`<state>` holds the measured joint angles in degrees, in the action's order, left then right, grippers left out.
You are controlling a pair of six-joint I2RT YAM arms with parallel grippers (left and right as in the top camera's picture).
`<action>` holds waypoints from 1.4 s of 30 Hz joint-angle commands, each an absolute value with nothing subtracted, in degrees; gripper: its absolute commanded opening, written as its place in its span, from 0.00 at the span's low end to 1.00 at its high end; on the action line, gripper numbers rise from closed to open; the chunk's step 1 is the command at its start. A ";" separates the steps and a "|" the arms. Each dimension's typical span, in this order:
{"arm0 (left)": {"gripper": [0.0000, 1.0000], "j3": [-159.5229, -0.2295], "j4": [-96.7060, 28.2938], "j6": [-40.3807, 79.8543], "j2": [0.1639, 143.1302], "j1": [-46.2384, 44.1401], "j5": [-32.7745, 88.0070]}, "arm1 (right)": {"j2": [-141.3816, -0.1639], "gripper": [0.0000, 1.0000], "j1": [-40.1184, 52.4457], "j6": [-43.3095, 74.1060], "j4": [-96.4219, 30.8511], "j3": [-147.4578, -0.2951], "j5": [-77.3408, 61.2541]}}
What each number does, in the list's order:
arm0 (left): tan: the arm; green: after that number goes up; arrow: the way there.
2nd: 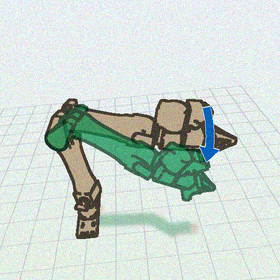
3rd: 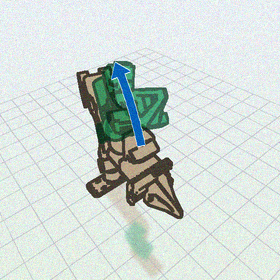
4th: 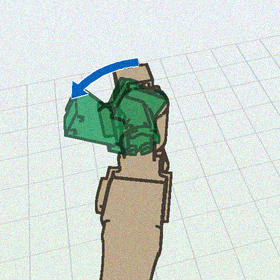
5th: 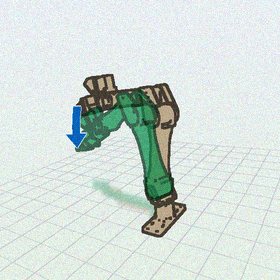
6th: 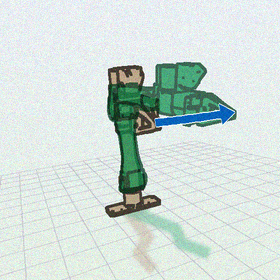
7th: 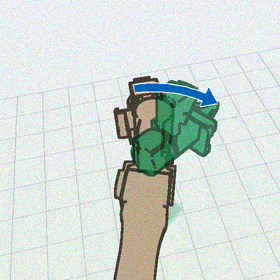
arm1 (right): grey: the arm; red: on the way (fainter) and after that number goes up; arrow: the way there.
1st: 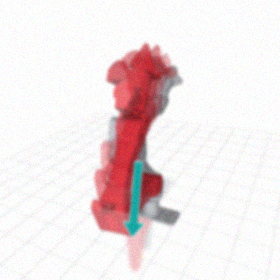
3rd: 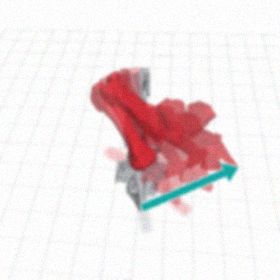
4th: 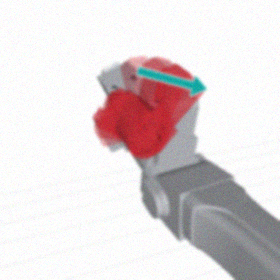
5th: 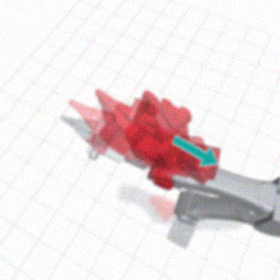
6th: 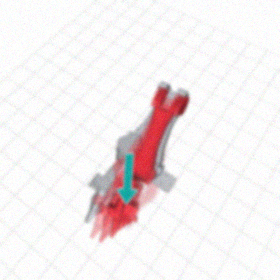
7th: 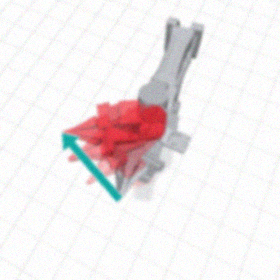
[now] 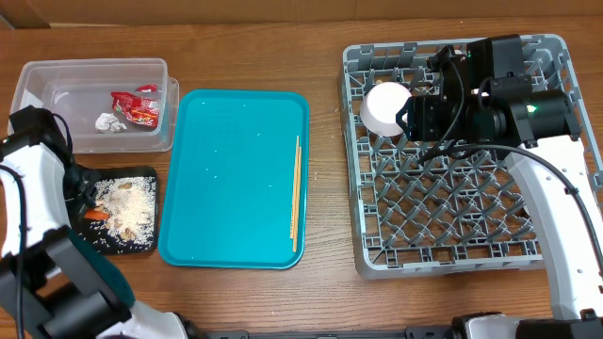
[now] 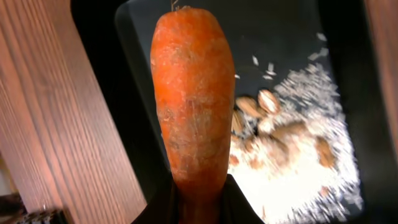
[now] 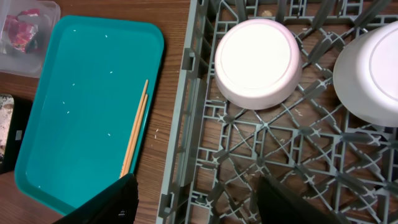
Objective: Sort waste into correct bins and load items into the dishwasher
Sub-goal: 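Reach the right gripper to the chopsticks and grasp one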
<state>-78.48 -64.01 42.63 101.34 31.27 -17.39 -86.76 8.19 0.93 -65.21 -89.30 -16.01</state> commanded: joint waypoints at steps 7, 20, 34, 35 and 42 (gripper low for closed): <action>0.08 -78.78 -60.07 40.23 114.67 32.67 -18.04 | -87.13 0.64 8.14 1.52 -66.32 -89.34 -15.44; 0.45 -88.01 -68.45 32.14 114.74 32.58 -6.90 | -87.13 0.64 13.67 4.80 -64.36 -89.78 -15.44; 0.79 -97.54 -73.97 20.32 97.27 24.27 8.58 | -104.55 0.65 42.61 22.50 -56.82 -89.71 -11.16; 0.79 -97.49 -74.26 20.32 97.41 23.31 8.14 | -107.09 0.65 43.66 24.16 -56.66 -89.71 -11.18; 0.80 -97.45 -74.32 20.34 97.82 19.84 6.98 | -117.43 0.62 45.36 27.79 -54.43 -89.69 -10.61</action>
<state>-96.82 -74.22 21.82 97.51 20.21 7.25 -114.83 45.43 23.79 -54.74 -89.30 -11.53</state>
